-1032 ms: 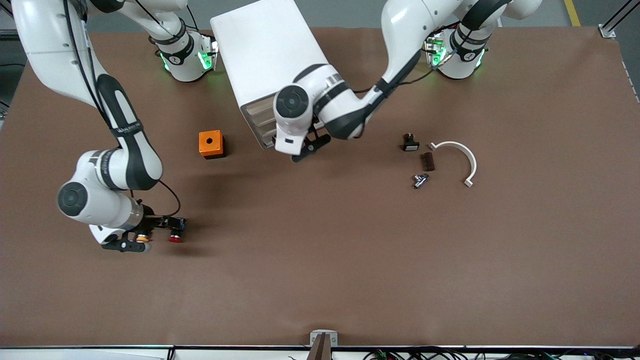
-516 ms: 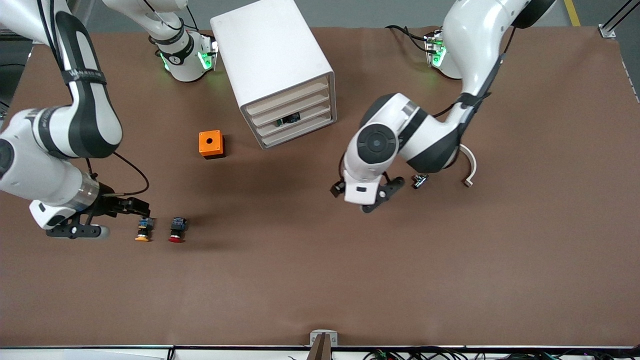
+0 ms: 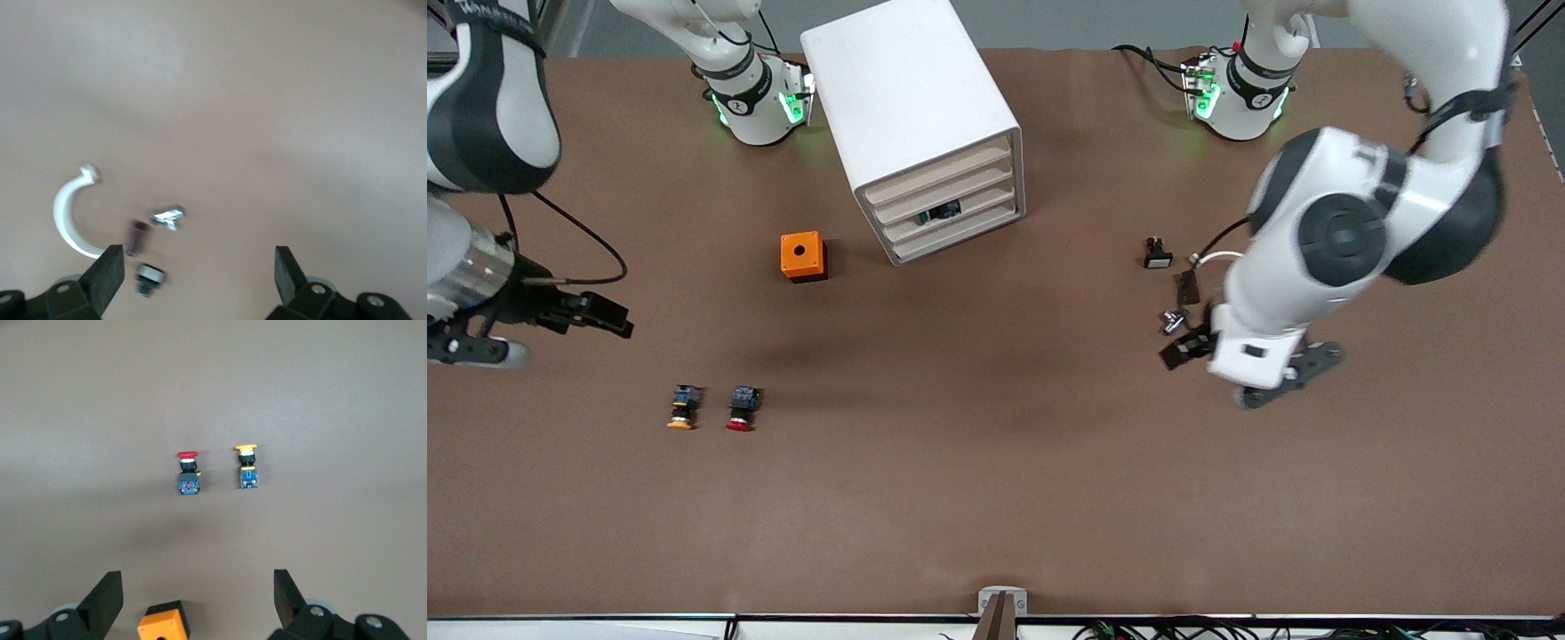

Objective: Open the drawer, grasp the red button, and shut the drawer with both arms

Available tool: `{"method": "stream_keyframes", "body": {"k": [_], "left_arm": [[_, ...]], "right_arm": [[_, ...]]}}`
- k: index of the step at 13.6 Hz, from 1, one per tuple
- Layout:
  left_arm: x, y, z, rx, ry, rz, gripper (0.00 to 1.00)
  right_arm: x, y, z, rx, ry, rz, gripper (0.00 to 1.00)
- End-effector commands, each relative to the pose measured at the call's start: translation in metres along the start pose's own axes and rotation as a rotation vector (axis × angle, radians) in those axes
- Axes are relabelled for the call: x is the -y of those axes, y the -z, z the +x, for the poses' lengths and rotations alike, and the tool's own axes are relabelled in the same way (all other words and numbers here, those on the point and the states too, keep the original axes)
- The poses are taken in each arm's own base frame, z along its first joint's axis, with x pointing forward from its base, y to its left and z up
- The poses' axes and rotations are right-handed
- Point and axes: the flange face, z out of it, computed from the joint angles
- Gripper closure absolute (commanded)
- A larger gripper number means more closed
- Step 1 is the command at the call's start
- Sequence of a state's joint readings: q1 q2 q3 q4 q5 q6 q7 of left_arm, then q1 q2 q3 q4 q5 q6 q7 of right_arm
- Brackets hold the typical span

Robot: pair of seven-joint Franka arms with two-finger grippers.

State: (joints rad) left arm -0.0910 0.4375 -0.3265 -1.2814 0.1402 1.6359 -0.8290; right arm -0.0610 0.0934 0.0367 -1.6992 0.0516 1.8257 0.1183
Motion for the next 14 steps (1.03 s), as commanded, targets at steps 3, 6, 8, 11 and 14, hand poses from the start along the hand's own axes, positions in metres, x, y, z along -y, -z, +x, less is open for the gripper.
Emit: {"method": "stream_keyframes", "body": {"k": [3,6,8,11,14], "left_arm": [[0.085,0.052,0.023,-0.013,-0.097,0.014,0.01],[0.128,0.083,0.03,-0.038,-0.142,0.014,0.01],[0.14,0.098,0.019,-0.027,-0.191,0.034,0.01],[0.163,0.114,0.01,-0.018,-0.265,0.022,0.01],[0.199,0.118,0.004,-0.009,-0.316,0.002,0.01]], "right_arm": [[0.002,0.061,-0.042,-0.03,-0.036,-0.016,0.0],[0.005,0.087,-0.059,-0.05,-0.032,-0.015,0.0],[0.003,0.089,-0.064,-0.043,-0.034,-0.016,0.0],[-0.002,0.086,-0.063,-0.031,-0.04,-0.019,0.0],[0.0,0.088,-0.063,-0.032,-0.016,-0.026,0.0]]}}
